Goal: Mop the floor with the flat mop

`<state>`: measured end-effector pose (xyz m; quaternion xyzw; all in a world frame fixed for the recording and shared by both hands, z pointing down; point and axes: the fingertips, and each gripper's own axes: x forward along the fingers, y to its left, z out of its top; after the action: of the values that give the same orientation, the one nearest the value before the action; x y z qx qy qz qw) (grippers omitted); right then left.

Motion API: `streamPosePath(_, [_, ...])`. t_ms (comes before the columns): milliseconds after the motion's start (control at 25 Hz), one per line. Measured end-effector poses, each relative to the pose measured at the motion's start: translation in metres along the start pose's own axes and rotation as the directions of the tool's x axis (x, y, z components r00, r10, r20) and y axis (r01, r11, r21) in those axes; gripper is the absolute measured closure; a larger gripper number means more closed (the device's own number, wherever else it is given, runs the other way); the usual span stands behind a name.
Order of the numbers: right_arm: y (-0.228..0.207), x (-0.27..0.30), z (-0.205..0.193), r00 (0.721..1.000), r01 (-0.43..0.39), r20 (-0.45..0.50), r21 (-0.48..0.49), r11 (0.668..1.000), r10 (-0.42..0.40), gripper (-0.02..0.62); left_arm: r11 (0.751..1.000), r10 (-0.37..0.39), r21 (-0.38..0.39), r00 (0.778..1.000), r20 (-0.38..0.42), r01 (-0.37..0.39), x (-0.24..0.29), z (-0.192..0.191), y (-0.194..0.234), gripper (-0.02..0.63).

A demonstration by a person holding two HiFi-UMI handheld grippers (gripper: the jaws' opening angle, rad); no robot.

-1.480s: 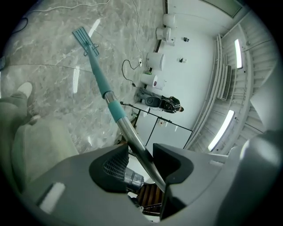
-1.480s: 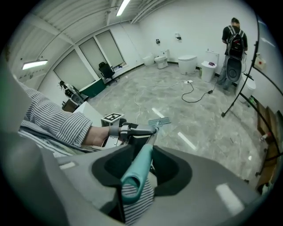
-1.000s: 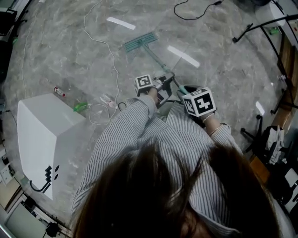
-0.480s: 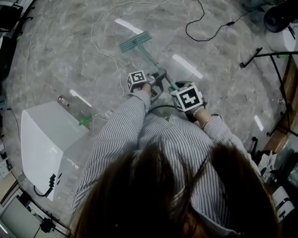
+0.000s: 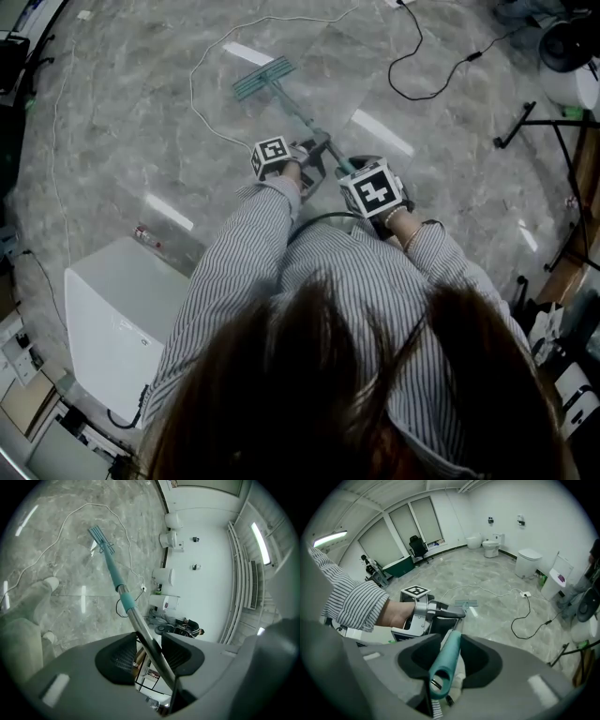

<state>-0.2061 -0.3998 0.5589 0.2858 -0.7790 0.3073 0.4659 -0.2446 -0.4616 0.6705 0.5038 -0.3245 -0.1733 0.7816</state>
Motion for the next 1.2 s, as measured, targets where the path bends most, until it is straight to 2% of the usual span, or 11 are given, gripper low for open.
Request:
streamPosePath(200, [0.007,0.03,0.084,0.999,0.019,0.026,0.035,0.999,-0.02,0.463,1.0,-0.005,0.009,1.0,0.002,0.005,-0.011,0.082,-0.027,0.448])
streamPosePath(360, [0.013,0.047,0.127,0.998,0.053,0.03,0.035,0.998,-0.054,0.469,0.999,0.016,0.042,1.0,-0.013,-0.015,-0.018,0.125,-0.038,0.446])
streamPosePath(480, [0.011,0.054,0.144,0.997,0.068,0.034,0.026,0.997,-0.069,0.469,0.999,0.019,0.047,1.0,-0.025,-0.018,-0.017,0.144,-0.041,0.446])
streamPosePath(640, [0.001,0.055,0.145,0.997,0.067,0.036,0.048,0.997,-0.069,0.474,0.998,0.012,0.058,0.999,-0.053,-0.009,-0.007,0.147,-0.045,0.44])
streamPosePath(880, [0.002,0.056,0.143,0.996,0.075,0.042,0.02,0.997,-0.076,0.474,1.0,-0.021,0.015,0.999,0.031,0.021,-0.01,0.145,-0.041,0.445])
streamPosePath(1040, [0.0,0.044,0.123,0.996,0.082,0.036,-0.006,0.997,-0.082,0.475,0.999,-0.047,0.0,0.997,0.069,0.047,-0.009,0.123,-0.039,0.451])
streamPosePath(1200, [-0.002,0.034,0.094,0.997,0.07,0.043,-0.006,0.998,-0.07,0.476,0.998,-0.057,0.009,0.996,0.074,0.057,-0.006,0.095,-0.028,0.449])
